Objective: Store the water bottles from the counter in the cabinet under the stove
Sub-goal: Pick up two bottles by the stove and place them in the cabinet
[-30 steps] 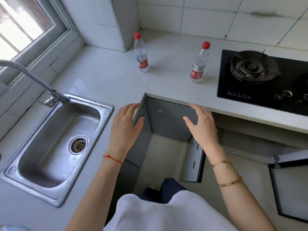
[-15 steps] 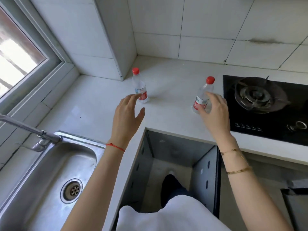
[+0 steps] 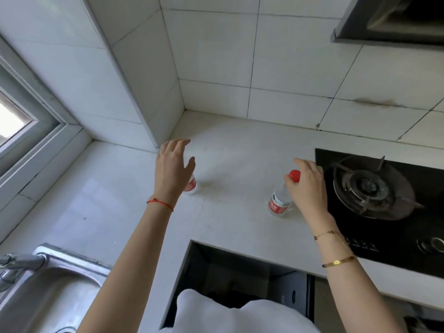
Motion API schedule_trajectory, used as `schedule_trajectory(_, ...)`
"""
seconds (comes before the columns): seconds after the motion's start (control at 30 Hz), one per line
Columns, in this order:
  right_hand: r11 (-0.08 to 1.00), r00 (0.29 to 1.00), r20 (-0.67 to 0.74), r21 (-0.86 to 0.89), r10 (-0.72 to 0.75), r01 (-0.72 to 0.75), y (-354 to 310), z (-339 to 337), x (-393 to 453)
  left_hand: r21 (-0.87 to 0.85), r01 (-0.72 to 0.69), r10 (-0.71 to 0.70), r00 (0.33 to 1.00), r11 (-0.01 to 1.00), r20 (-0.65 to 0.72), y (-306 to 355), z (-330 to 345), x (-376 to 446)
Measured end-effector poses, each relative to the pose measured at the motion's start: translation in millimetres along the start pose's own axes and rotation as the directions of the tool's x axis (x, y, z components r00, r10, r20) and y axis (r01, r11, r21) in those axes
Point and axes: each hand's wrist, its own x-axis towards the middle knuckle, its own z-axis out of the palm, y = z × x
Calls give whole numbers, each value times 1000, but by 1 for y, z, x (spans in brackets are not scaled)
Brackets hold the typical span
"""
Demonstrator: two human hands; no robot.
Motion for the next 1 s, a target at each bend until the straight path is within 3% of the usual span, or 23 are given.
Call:
schedule_trajectory(0.2, 996, 996, 9, 8, 89, -89, 5, 8, 2, 69, 119, -124, 988, 991, 87, -25, 21, 30)
schedule_trajectory(0.37, 994, 994, 10, 29, 107, -107, 4, 12, 1, 19, 166, -167, 974, 986, 154, -38, 26, 34)
schedule_trajectory(0.6, 994, 995, 24, 43, 102, -103, 5, 12, -1, -34, 151, -145, 980, 988, 138, -38, 21, 30)
schedule_trajectory(1.0, 993, 999, -52, 116, -17, 23, -14, -11, -43, -132, -70, 79, 995, 989, 64, 14, -30, -21)
